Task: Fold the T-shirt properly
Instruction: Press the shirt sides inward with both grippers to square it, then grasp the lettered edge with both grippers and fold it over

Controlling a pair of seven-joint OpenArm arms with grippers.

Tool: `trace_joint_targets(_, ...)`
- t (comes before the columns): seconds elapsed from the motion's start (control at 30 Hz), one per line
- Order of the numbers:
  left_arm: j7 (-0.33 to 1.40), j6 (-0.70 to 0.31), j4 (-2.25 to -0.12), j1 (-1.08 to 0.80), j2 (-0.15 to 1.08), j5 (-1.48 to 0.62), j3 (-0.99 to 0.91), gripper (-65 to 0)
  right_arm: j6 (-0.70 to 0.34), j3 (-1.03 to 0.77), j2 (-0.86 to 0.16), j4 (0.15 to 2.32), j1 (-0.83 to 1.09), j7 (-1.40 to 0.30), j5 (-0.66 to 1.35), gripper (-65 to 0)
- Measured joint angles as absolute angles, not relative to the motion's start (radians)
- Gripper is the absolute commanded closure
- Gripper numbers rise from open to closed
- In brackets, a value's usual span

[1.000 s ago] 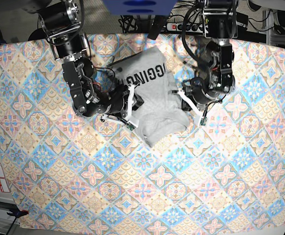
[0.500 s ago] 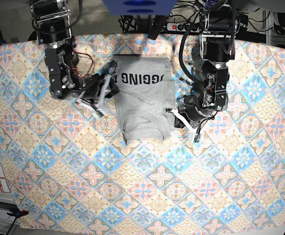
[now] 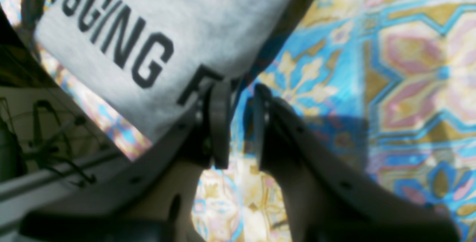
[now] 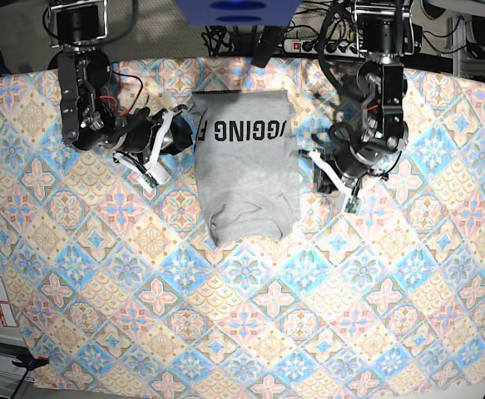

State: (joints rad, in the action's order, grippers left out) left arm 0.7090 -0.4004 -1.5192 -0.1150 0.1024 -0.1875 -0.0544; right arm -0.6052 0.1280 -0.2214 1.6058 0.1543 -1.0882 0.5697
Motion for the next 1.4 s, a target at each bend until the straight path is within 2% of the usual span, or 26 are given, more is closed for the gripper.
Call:
trace_joint_targets(0.17, 0.717, -0.408, -1.717, -0.215, 0.086, -0.194, -0.033, 0.0, -0.608, 0.134, -0.213, 1.605, 0.155, -1.110, 0.581, -10.5)
trace_joint_targets(0.3, 0.723, -0.408, -1.749, -0.228, 0.052, -0.195, 0.042, 0.0, -0.605, 0.140, -0.219, 1.605, 0.154, -1.119, 0.570, -10.5)
trace_joint_targets(0.6, 0.741, -0.406, -1.675, -0.235, -0.022, -0.193, 0.084, 0.0, -0.606, 0.310, -0.220, 1.642, 0.152, -1.120, 0.571, -10.5)
trace_joint_targets(1.07, 0.728, -0.407, -1.563, -0.262, 0.044, -0.187, 0.125, 0.0, -0.606, 0.311, -0.220, 1.671, 0.150, -1.118, 0.574, -10.5)
trace_joint_targets(1.2, 0.726, -0.408, -1.543, -0.258, 0.044, -0.188, 0.120, 0.0, -0.605, 0.311, -0.219, 1.748, 0.154, -1.126, 0.571, -10.5)
trace_joint_targets(1.4, 0.633, -0.409, -1.482, -0.258, 0.045, -0.203, 0.121, 0.0, -0.609, 0.315, -0.219, 1.802, 0.150, -1.120, 0.580, -10.5)
